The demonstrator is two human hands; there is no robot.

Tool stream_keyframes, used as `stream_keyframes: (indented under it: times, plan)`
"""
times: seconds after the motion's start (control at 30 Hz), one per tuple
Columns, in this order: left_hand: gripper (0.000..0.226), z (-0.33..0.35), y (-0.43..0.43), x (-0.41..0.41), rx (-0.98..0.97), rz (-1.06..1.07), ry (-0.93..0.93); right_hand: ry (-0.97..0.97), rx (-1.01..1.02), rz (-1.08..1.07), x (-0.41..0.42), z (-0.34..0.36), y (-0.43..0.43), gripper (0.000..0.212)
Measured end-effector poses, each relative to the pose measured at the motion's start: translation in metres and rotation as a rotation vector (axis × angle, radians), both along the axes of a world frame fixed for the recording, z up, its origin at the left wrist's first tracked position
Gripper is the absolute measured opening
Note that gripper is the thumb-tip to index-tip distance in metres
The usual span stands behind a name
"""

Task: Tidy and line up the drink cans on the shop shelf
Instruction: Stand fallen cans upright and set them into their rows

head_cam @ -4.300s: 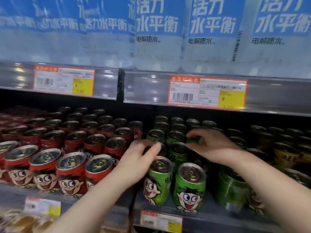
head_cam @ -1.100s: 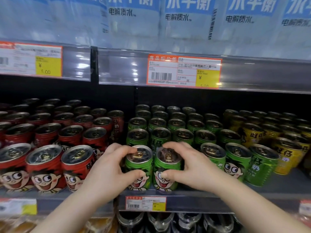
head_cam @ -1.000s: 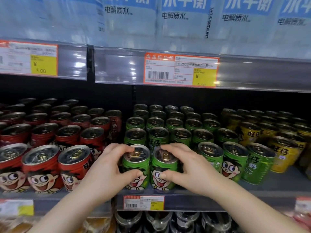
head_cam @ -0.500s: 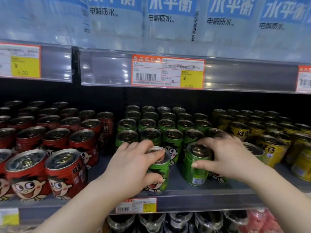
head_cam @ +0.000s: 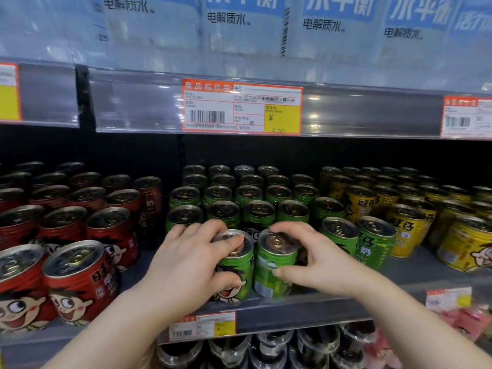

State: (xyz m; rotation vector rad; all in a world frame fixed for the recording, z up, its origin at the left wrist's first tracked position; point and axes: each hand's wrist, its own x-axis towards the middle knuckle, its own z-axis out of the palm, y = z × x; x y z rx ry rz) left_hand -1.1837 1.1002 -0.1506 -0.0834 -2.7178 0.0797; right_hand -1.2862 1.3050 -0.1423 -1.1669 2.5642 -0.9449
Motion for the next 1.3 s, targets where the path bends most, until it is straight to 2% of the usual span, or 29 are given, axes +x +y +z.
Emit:
stream_keyframes:
  times: [0.1, 0.2, 0.27, 0.43, 0.5, 0.57, 0.63, 0.7, 0.8, 0.87, 0.97, 1.1, 1.2, 1.27, 1.3]
  plan:
    - [0.061, 0.001, -0.009, 0.001, -0.015, -0.010, -0.008, 0.055, -0.029, -0.121, 0.005, -0.009, -0.009, 0.089]
    - [0.060, 0.002, -0.011, 0.004, 0.001, -0.023, -0.037, -0.205, -0.095, 0.005, 0.002, -0.027, -0.001, 0.098]
    - [0.059, 0.005, -0.009, 0.006, 0.022, -0.022, -0.054, -0.285, -0.163, -0.001, -0.001, -0.038, 0.003, 0.098]
    - [0.064, 0.006, -0.009, 0.008, 0.070, -0.038, -0.073, -0.168, -0.196, -0.182, -0.001, -0.057, -0.007, 0.093]
    - [0.061, 0.010, -0.017, 0.008, 0.290, -0.056, -0.170, -0.208, -0.176, -0.166, -0.001, -0.061, -0.007, 0.095]
    - [0.047, 0.015, -0.026, 0.007, 0.501, -0.124, -0.184, -0.218, -0.141, -0.147, -0.002, -0.061, -0.004, 0.097]
    - [0.039, 0.016, -0.027, 0.005, 0.481, -0.137, -0.186, -0.207, -0.129, -0.184, -0.002, -0.060, -0.004, 0.101]
    - [0.041, 0.015, -0.024, 0.005, 0.424, -0.133, -0.201, -0.162, -0.127, -0.227, 0.002, -0.059, -0.007, 0.102]
    - [0.036, 0.011, -0.024, 0.005, 0.487, -0.141, -0.138, -0.076, -0.075, -0.259, 0.007, -0.056, -0.010, 0.092]
    - [0.030, 0.006, -0.024, 0.006, 0.538, -0.123, -0.032, -0.103, -0.056, -0.230, 0.007, -0.056, -0.009, 0.088]
    - [0.044, 0.001, -0.019, 0.008, 0.468, -0.138, 0.149, -0.149, -0.063, -0.190, 0.003, -0.060, -0.007, 0.093]
    - [0.047, -0.001, -0.020, 0.004, 0.508, -0.135, 0.173, -0.188, -0.095, -0.173, -0.001, -0.063, -0.005, 0.105]
    - [0.033, 0.003, -0.022, 0.003, 0.637, -0.115, 0.153, -0.216, -0.103, -0.148, -0.002, -0.062, -0.005, 0.105]
    - [0.029, 0.005, -0.028, 0.006, 0.689, -0.074, 0.218, -0.225, -0.107, -0.138, -0.003, -0.062, -0.004, 0.104]
    - [0.034, 0.004, -0.033, 0.008, 0.671, -0.043, 0.252, -0.225, -0.106, -0.140, -0.003, -0.062, -0.004, 0.105]
